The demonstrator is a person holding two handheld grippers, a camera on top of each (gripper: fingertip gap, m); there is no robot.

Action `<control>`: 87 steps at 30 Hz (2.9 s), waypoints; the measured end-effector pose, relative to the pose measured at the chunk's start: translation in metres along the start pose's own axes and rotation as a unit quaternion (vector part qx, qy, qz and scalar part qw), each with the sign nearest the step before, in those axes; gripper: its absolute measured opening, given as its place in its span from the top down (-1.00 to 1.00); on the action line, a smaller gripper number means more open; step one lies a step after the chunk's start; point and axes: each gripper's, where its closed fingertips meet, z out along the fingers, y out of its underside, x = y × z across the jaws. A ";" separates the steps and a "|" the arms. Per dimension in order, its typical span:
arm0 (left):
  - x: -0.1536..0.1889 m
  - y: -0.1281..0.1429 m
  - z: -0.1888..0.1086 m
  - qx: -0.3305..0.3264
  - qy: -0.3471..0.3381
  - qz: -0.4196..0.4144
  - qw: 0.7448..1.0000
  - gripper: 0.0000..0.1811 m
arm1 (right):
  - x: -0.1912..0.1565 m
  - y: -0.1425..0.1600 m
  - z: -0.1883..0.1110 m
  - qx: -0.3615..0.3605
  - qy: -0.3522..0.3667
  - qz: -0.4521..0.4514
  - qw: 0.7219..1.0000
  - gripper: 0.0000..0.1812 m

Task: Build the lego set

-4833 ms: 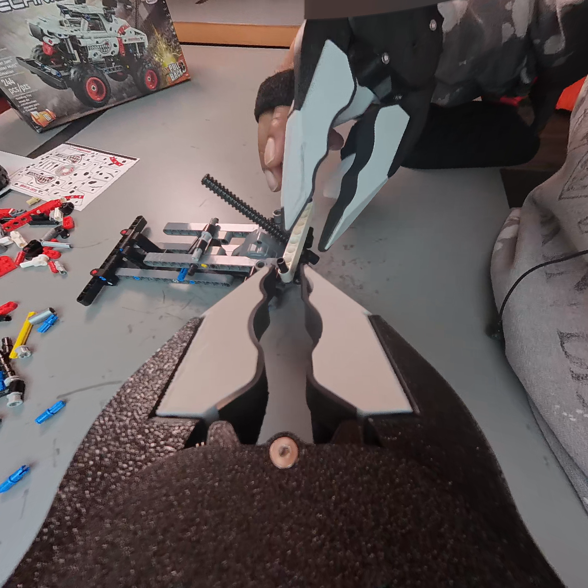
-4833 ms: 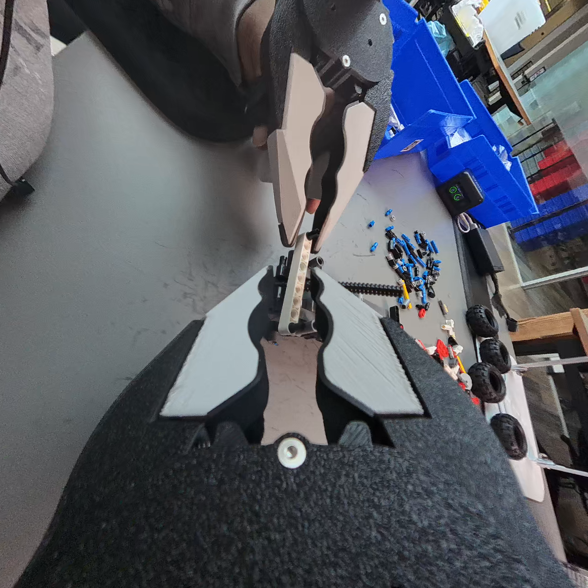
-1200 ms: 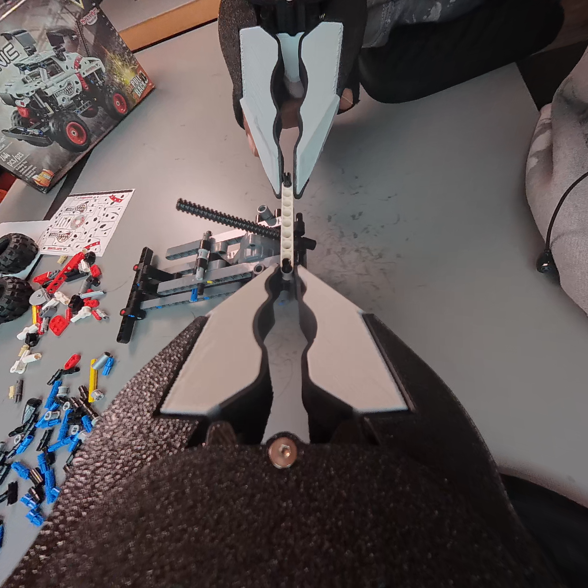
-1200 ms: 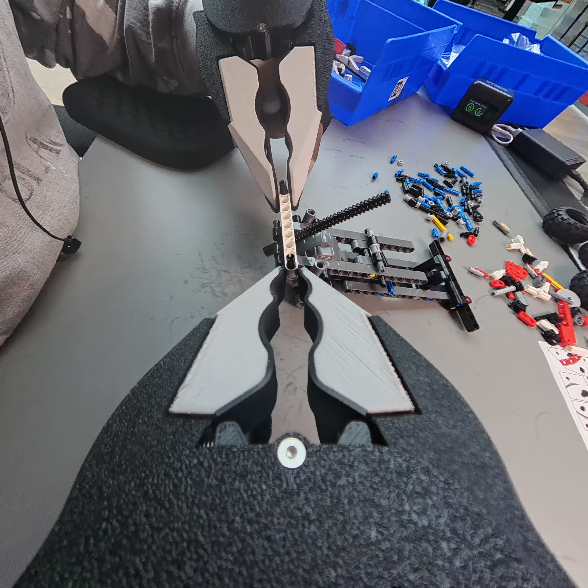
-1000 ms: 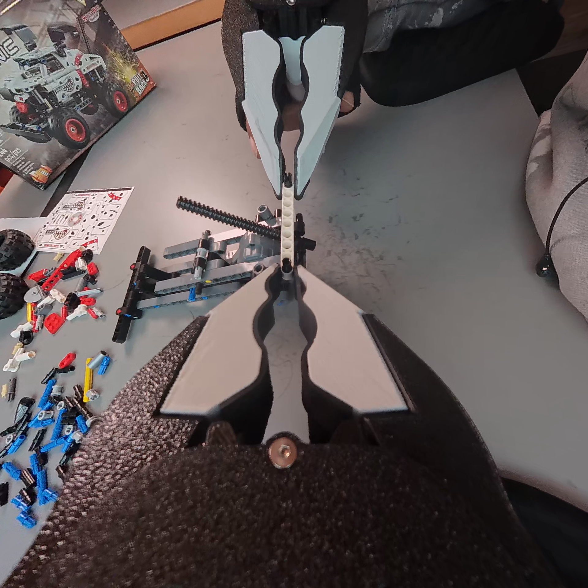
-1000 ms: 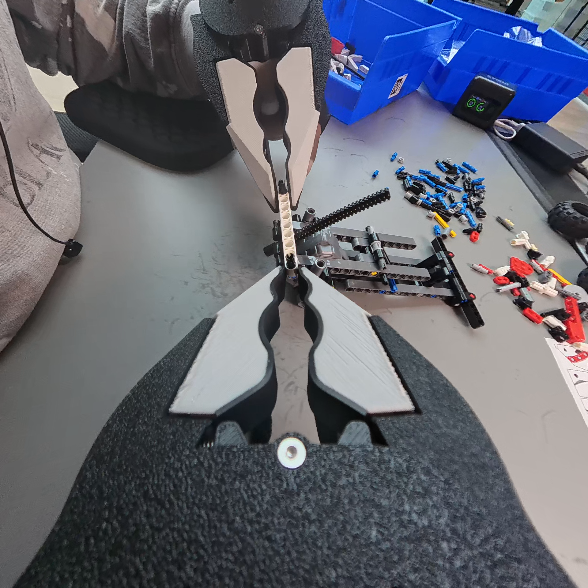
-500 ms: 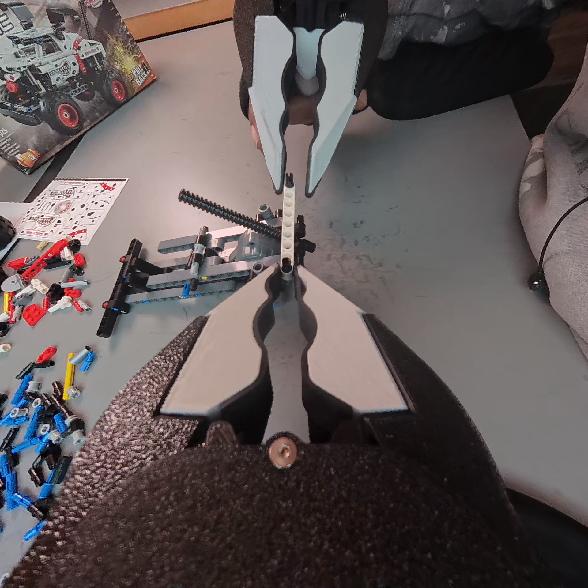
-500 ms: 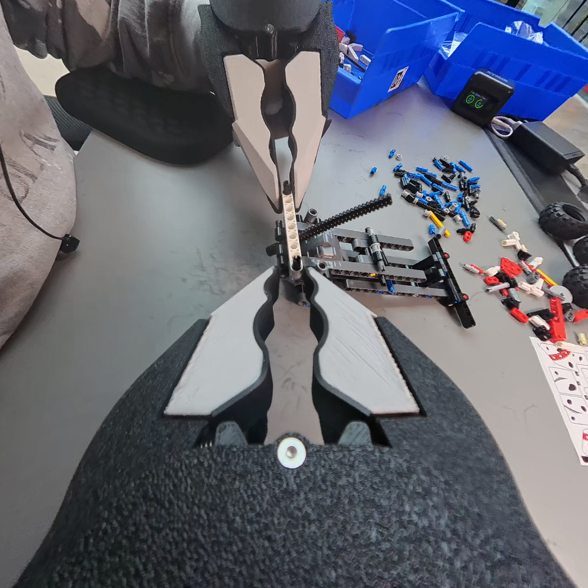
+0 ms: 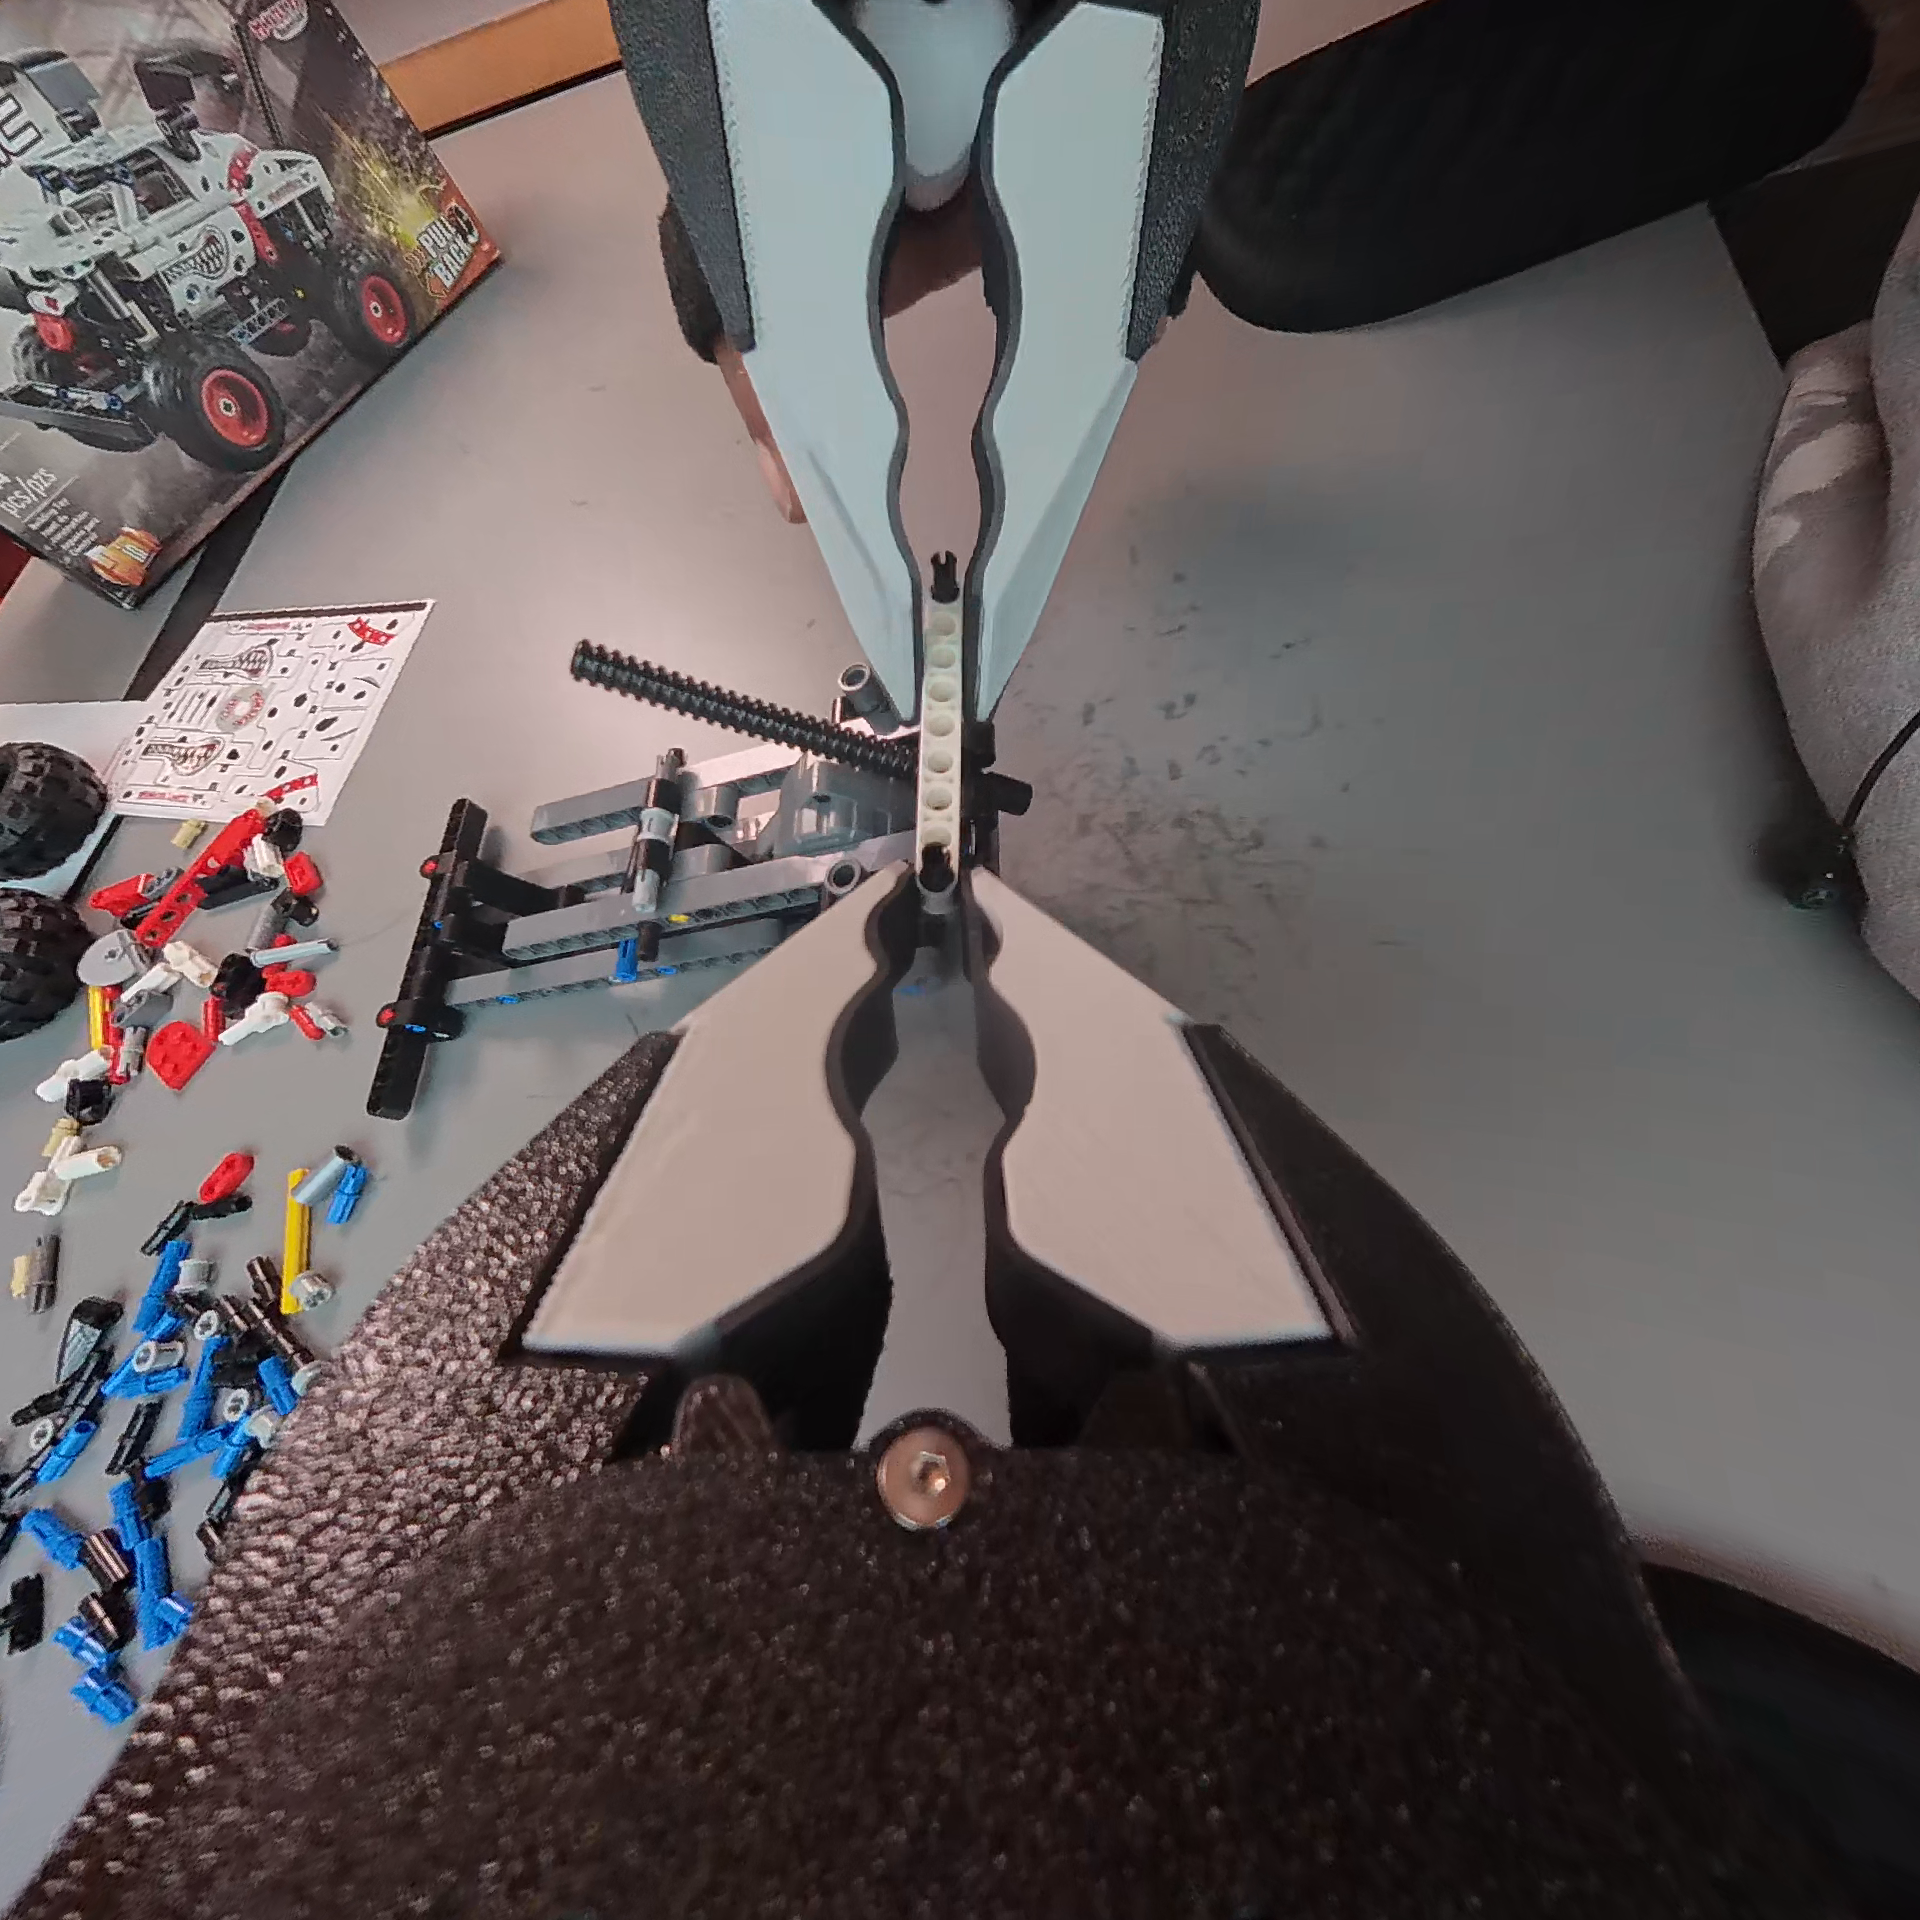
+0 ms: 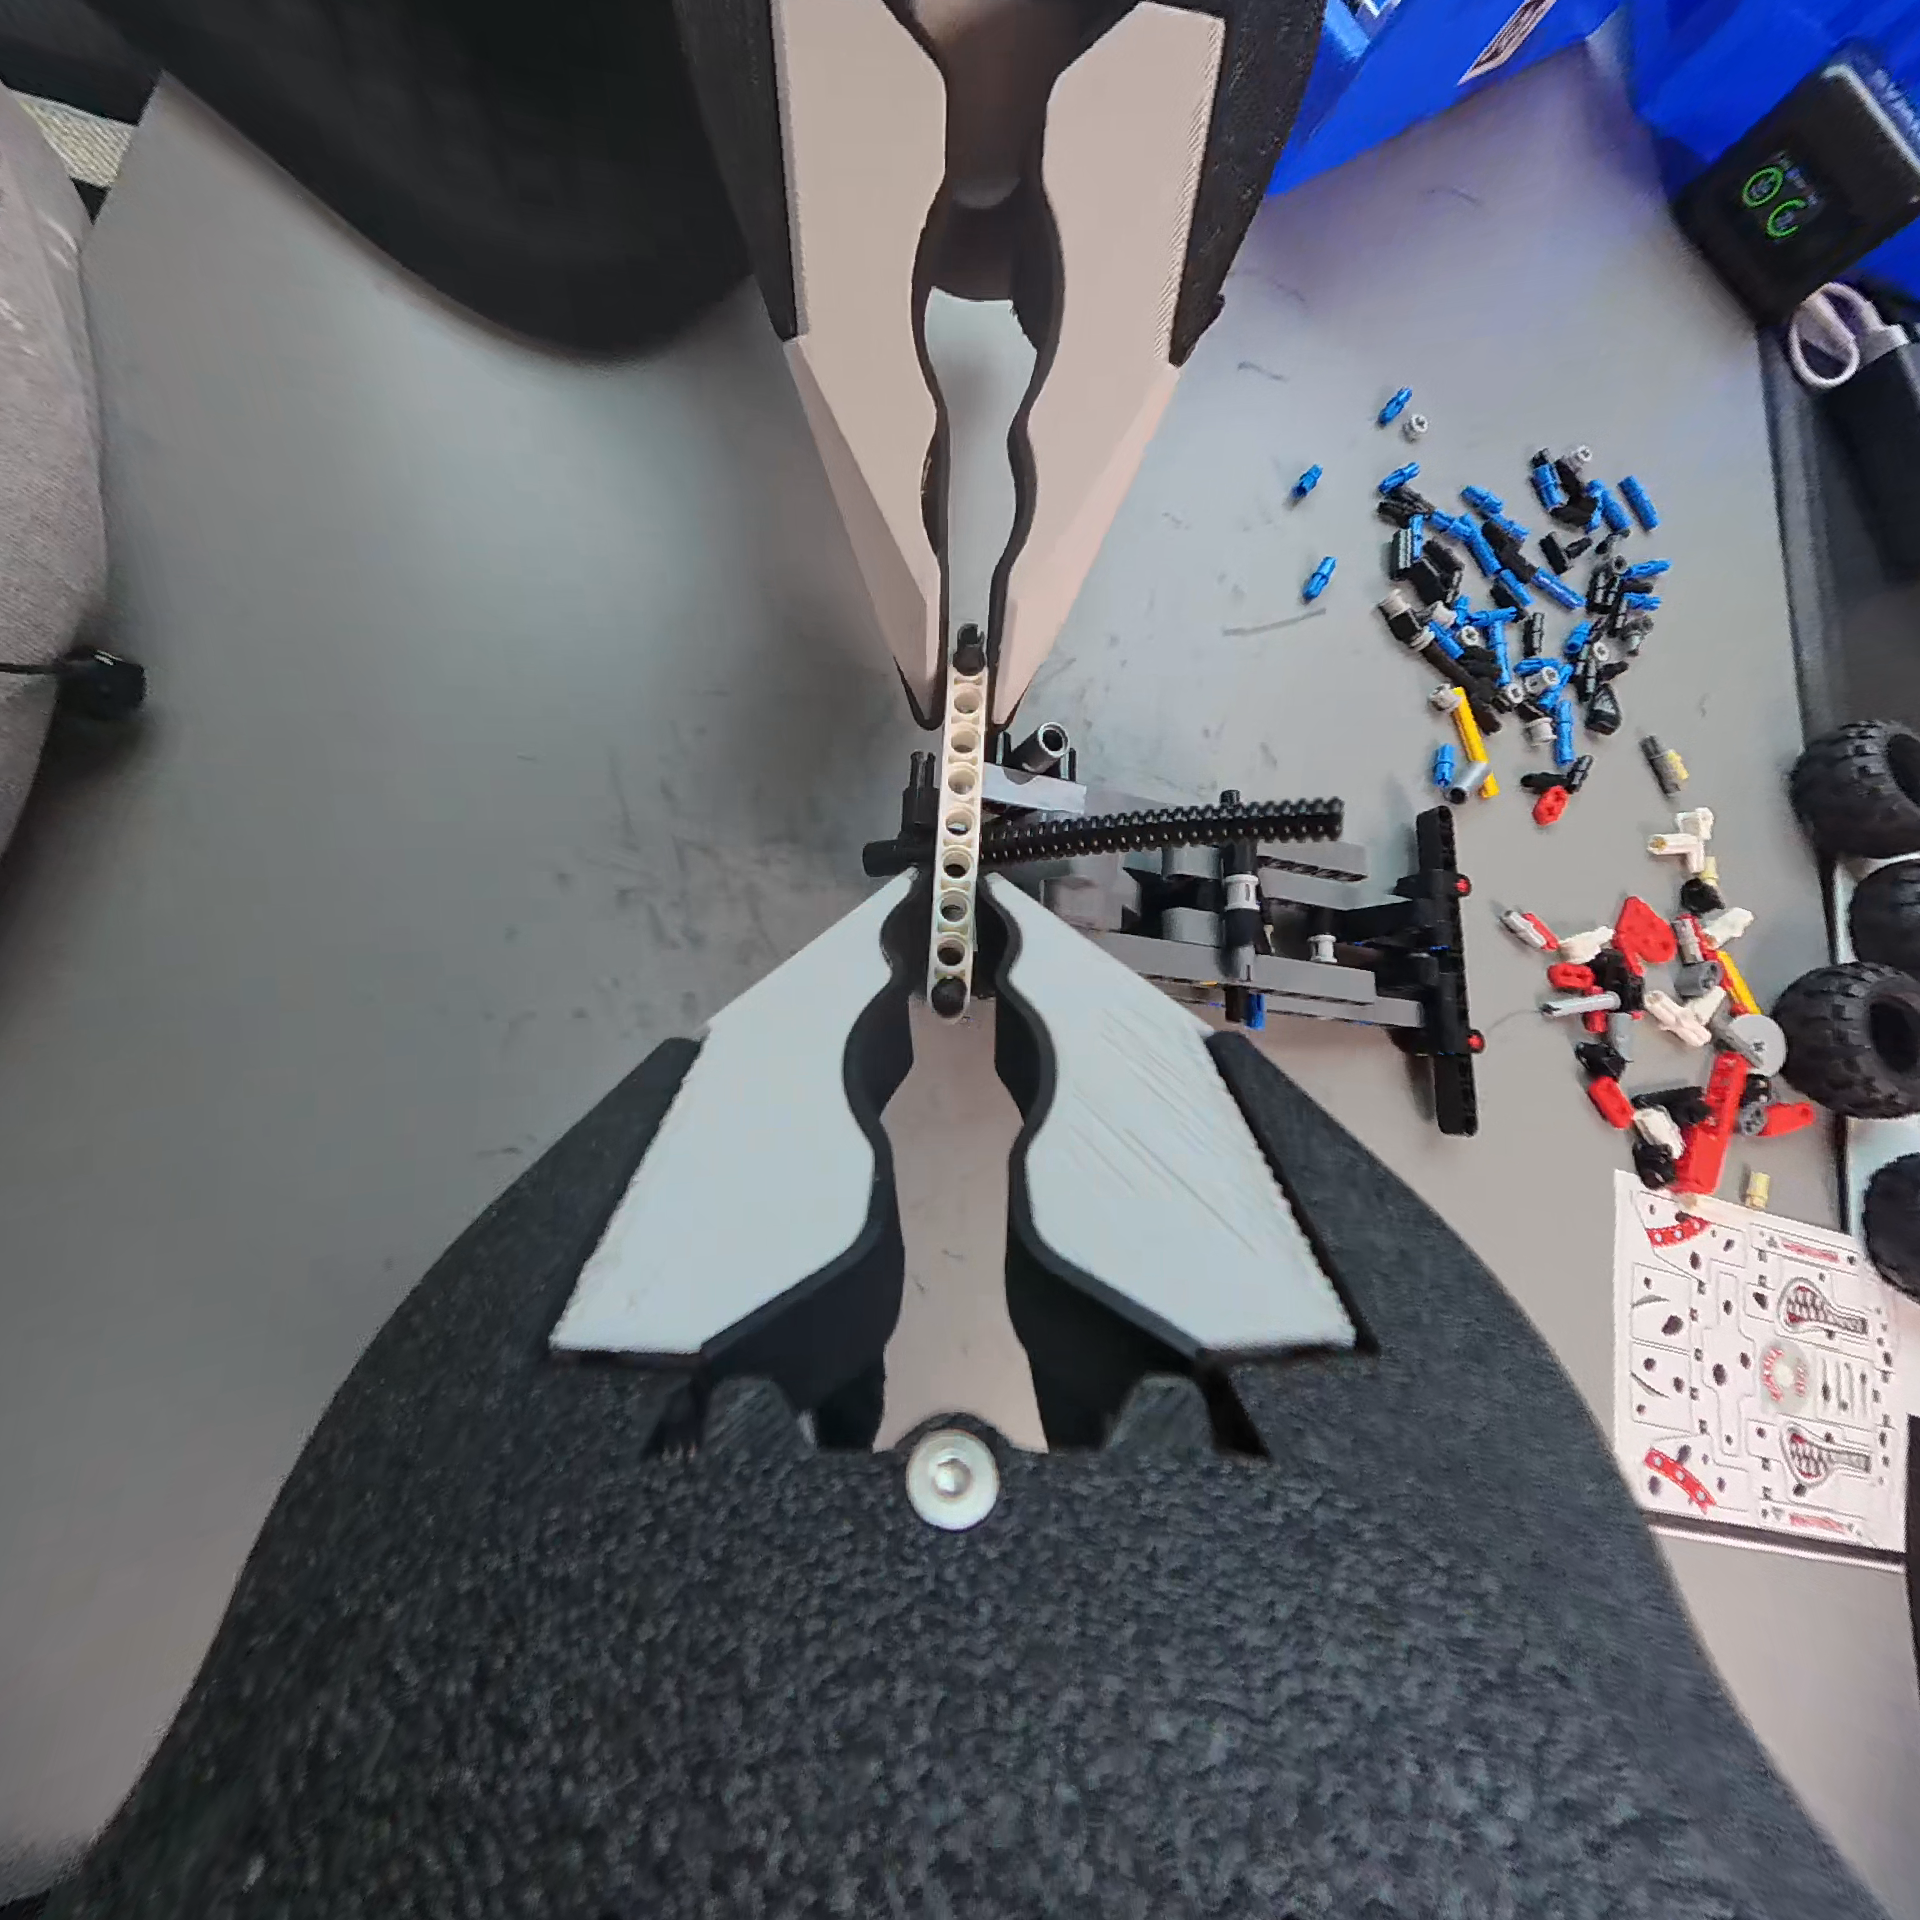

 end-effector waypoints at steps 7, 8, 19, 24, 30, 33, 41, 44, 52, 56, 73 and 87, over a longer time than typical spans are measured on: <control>0.000 0.000 0.001 0.004 0.000 -0.002 1.000 0.90 | 0.000 0.000 0.000 0.018 0.008 0.011 1.000 0.92; 0.000 0.000 0.001 0.004 -0.001 -0.003 1.000 0.90 | 0.000 0.000 0.000 0.021 0.008 0.014 1.000 0.92; -0.003 0.001 0.001 0.008 -0.003 -0.018 1.000 0.90 | 0.002 0.000 0.000 0.036 0.003 0.026 0.999 0.92; -0.004 0.001 0.001 0.006 -0.005 -0.019 1.000 0.91 | 0.004 0.001 0.001 0.043 -0.013 0.032 0.998 0.92; -0.004 0.002 0.001 0.005 -0.004 -0.023 1.000 0.90 | 0.003 0.001 0.001 0.072 -0.034 0.058 0.995 0.92; -0.003 0.003 0.002 0.004 -0.003 -0.022 1.000 0.90 | 0.002 0.001 0.001 0.085 -0.031 0.062 0.994 0.92; -0.004 0.004 0.003 0.003 -0.004 -0.023 1.000 0.90 | 0.003 0.000 0.001 0.095 0.004 0.047 0.994 0.92; -0.004 0.004 0.003 0.003 -0.005 -0.024 1.000 0.90 | 0.003 0.000 0.001 0.098 0.005 0.047 0.994 0.92; -0.004 0.005 0.001 0.009 -0.010 -0.041 0.999 0.85 | 0.004 0.000 0.002 0.110 -0.002 0.060 0.992 0.92; -0.005 0.005 0.000 0.017 -0.004 -0.071 0.997 0.85 | 0.004 -0.001 0.002 0.109 0.002 0.056 0.992 0.92; 0.004 0.016 0.019 -0.021 0.074 -0.279 0.957 0.66 | 0.005 0.003 0.003 0.053 0.019 0.063 0.996 0.92; -0.002 0.014 0.016 -0.007 0.069 -0.301 0.951 0.71 | 0.007 0.002 0.001 0.055 0.024 0.057 0.997 0.87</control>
